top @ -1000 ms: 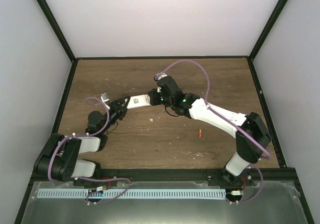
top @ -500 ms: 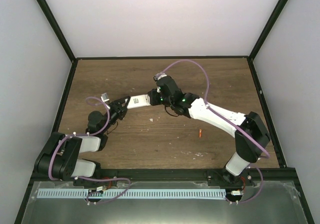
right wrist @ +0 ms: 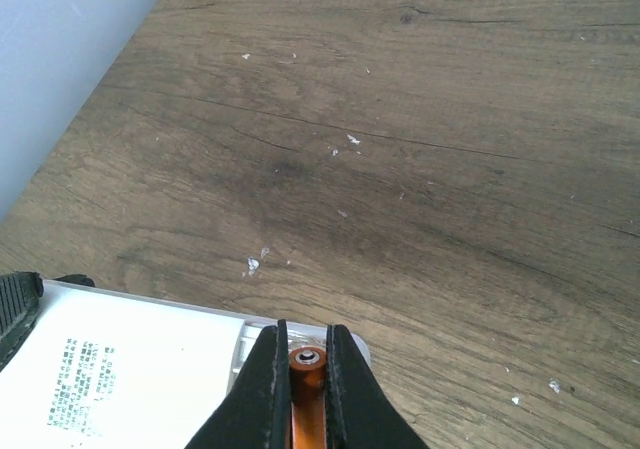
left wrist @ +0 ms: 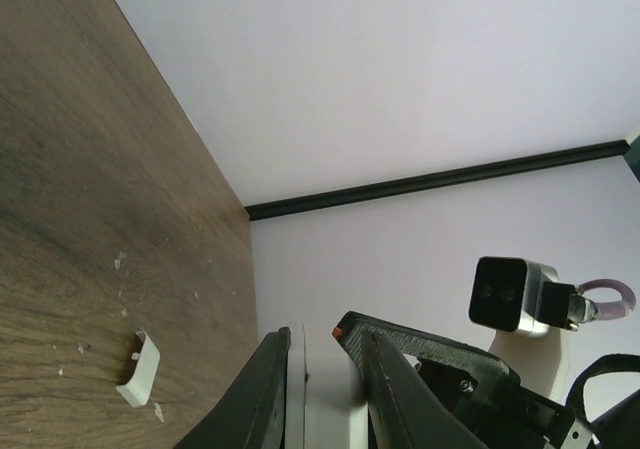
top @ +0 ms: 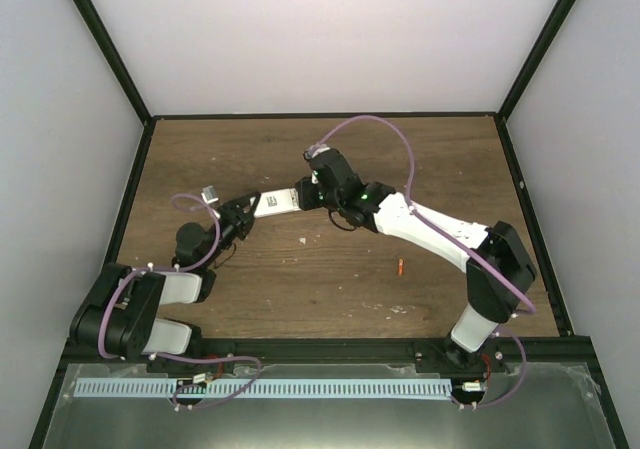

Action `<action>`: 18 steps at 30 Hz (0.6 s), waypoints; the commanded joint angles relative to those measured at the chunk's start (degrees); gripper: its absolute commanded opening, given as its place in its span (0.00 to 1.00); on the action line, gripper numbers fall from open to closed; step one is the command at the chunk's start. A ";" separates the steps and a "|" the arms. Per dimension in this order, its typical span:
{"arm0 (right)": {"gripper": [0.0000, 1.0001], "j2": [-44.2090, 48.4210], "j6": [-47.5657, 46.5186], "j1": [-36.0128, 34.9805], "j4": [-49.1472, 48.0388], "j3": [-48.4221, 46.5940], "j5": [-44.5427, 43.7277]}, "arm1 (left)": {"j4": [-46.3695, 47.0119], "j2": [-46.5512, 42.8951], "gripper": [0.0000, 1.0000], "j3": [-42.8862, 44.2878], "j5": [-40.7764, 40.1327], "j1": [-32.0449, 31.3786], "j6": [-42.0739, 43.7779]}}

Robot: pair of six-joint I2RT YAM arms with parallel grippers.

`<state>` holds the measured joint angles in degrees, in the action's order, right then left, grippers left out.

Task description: Load the batteries into the remote control

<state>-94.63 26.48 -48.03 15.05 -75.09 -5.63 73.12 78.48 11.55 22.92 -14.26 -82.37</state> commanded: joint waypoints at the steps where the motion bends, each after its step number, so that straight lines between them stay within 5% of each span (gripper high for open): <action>1: 0.03 -0.64 -0.56 -0.44 2.72 -1.72 -0.46 | 5.36 0.80 0.00 -0.27 -1.60 -0.01 0.07; 18: 0.12 0.36 -1.15 -0.63 1.24 -1.24 -1.01 | 7.51 2.31 0.00 -0.27 -2.18 -0.03 -0.41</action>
<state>-94.89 26.30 -48.14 16.78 -75.09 -5.89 76.90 80.42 11.44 21.61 -14.26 -82.52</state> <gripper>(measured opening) 0.112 0.172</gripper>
